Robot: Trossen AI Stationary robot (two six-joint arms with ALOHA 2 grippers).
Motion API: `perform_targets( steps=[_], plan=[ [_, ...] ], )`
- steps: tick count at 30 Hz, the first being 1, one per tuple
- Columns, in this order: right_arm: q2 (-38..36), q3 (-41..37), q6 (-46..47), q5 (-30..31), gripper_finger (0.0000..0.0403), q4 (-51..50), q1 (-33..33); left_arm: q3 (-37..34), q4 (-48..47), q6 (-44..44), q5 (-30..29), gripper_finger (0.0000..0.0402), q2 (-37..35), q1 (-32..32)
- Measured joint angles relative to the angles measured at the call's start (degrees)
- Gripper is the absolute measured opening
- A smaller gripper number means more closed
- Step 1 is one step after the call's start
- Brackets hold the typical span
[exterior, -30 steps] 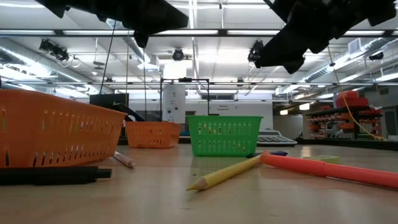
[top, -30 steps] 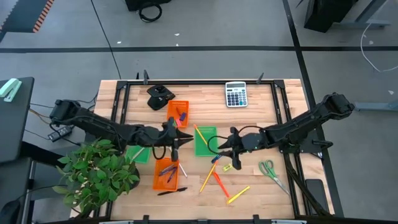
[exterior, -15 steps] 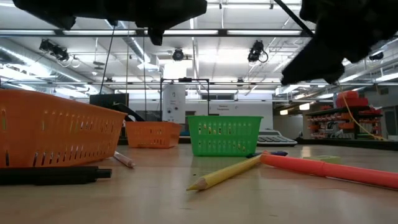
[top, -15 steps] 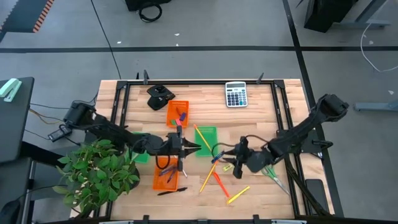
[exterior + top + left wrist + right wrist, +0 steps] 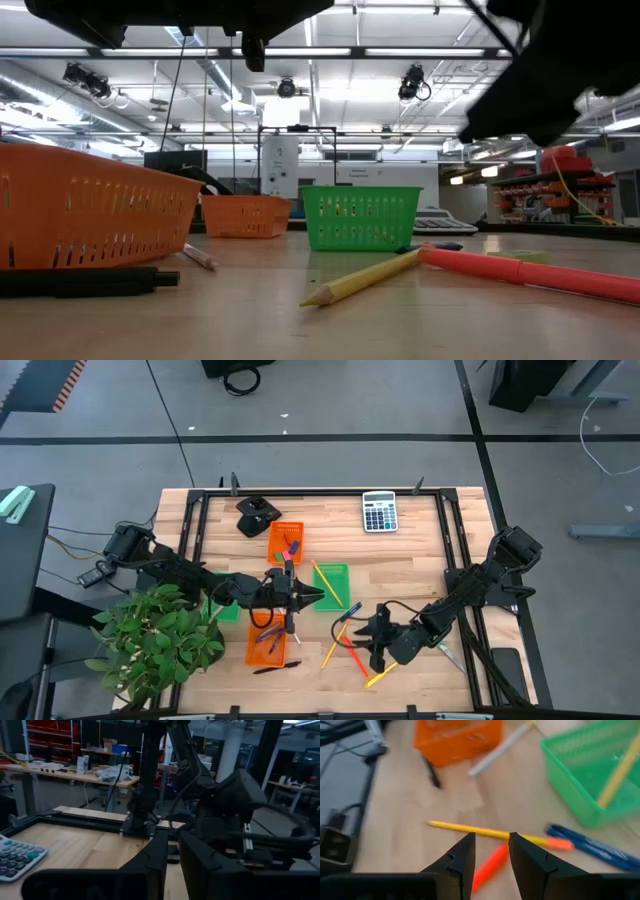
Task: Sort crayons/erasers/pens/pencils in bins
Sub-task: Put the yellow pen into the left green basket
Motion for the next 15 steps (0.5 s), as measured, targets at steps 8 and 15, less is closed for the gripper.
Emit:
perform_targets(
  steps=[8, 15],
  plan=[
    [5.44, 10.50, -14.60, -3.42, 0.0125, -4.41, 0.80, 0.04, 0.56, -0.84, 2.12, 0.0071, -0.02, -0.02],
    [16.43, 19.08, -3.58, -3.78, 0.0125, -17.77, 1.03, 0.22, 0.13, -0.23, 2.95, 0.0082, -0.08, -0.39]
  ],
)
